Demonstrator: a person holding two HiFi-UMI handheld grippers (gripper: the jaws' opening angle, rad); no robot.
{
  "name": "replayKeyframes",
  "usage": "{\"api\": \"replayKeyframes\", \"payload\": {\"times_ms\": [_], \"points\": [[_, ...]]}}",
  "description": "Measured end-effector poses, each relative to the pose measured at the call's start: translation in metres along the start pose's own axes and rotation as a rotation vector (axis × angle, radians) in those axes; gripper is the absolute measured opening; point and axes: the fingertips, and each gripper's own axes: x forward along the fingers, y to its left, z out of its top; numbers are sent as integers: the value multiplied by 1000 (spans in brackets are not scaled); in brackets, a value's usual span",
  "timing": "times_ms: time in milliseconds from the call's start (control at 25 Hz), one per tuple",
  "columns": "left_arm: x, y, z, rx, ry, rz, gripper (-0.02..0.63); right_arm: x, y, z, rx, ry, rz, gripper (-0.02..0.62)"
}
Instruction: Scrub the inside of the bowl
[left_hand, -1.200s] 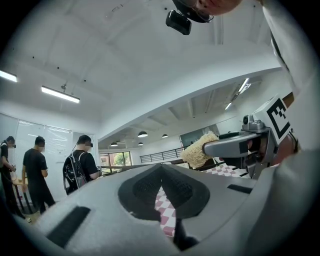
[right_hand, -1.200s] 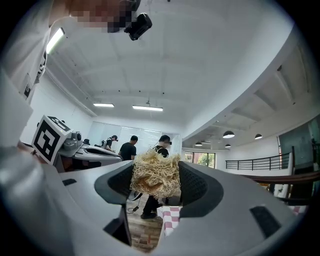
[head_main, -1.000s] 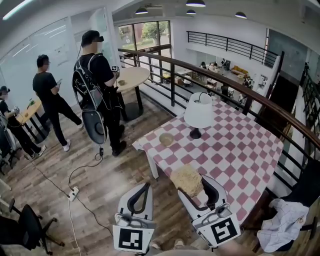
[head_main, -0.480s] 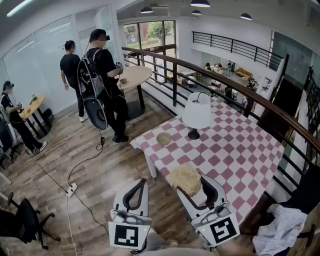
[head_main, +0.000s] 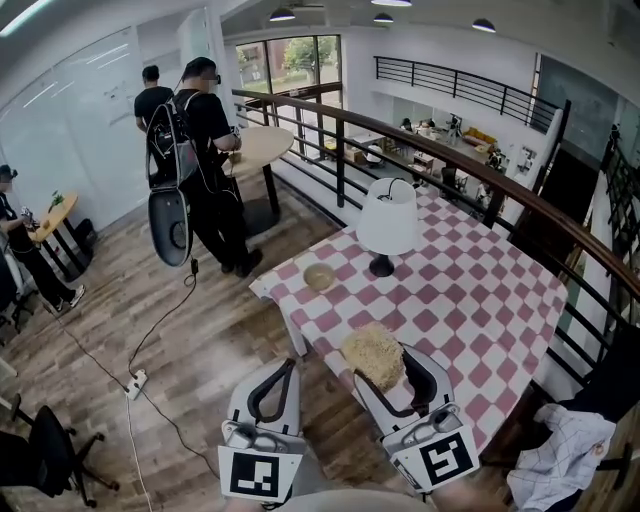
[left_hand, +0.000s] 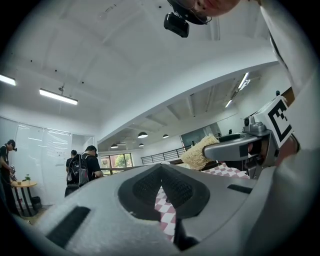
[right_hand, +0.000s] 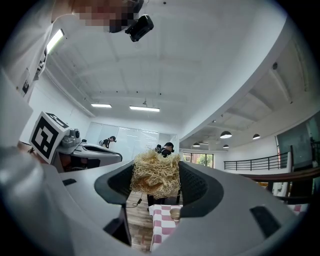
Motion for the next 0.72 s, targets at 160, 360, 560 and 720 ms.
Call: {"api": "replayKeyframes", "payload": {"times_ms": [160, 360, 560, 720], "points": [[20, 14, -8, -9, -4, -17, 14, 20, -5, -7, -24, 19, -13, 253], [46, 37, -23, -25, 5, -45, 14, 54, -12, -17, -30, 38, -31, 253], [81, 73, -41, -47, 28, -68, 14, 99, -22, -32, -25, 70, -52, 253], [115, 107, -48, -52, 32, -84, 14, 141, -34, -40, -24, 91, -71, 253]]}}
